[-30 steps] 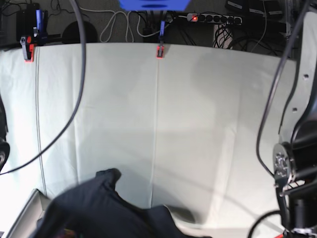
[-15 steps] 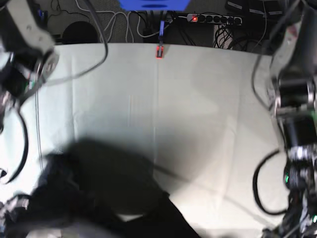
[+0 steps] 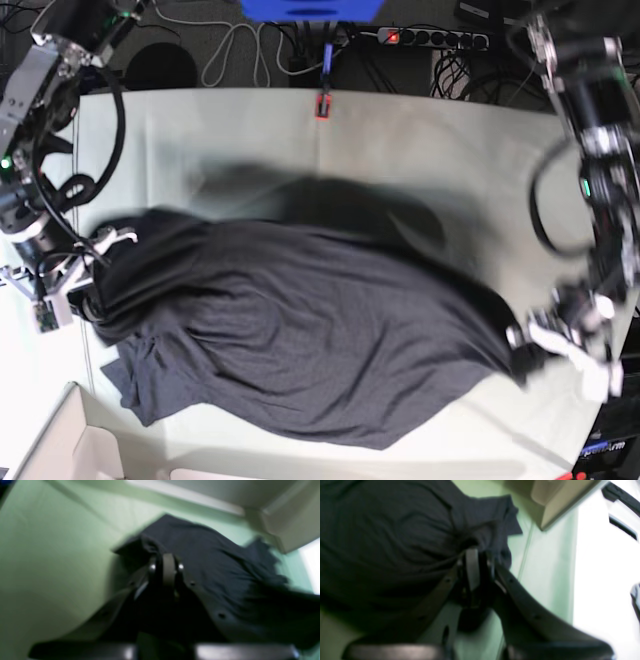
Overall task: Layout the t-shirt on the table in an organized manner, then fold the t-shirt properly
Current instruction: 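Lower the shirt onto the table with both grippers, pulling it taut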
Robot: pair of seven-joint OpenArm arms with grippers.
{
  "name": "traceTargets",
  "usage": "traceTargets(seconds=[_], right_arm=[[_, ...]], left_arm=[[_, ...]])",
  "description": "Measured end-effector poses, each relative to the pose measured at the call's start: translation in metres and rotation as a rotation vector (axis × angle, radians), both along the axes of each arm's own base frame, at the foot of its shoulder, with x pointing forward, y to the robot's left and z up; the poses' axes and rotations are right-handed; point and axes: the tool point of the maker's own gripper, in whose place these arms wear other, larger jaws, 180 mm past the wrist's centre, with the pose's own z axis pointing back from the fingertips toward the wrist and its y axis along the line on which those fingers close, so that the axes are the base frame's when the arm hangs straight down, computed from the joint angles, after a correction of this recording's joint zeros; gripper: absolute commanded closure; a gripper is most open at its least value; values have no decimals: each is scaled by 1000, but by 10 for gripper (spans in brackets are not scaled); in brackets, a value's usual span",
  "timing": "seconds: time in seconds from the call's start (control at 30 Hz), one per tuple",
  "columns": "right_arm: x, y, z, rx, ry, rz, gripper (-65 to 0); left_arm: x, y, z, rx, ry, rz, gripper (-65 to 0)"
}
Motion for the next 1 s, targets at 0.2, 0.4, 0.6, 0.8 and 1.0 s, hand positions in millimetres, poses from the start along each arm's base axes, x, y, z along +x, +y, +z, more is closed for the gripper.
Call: traceTargets(seconds=[0.2,0.4,0.6,0.8,1.0], right_arm=[[-52,-9,-59,32,196,-85,0],[-86,10,-83,105,256,-78,0],[-106,15,-112,139,357,-89,0],[-131,15,-140,175,451,-114,0],[-132,9,-141,195,441,-142,-22]], left_arm=[[-70,40,-85,17,253,111,0],[-104,40,-124,13,361,118,0],[-126,43,-154,-10,460,132,0],[-145,56,-176,-17,533,150,-1],[-147,62,-176,-14,539,168,0]])
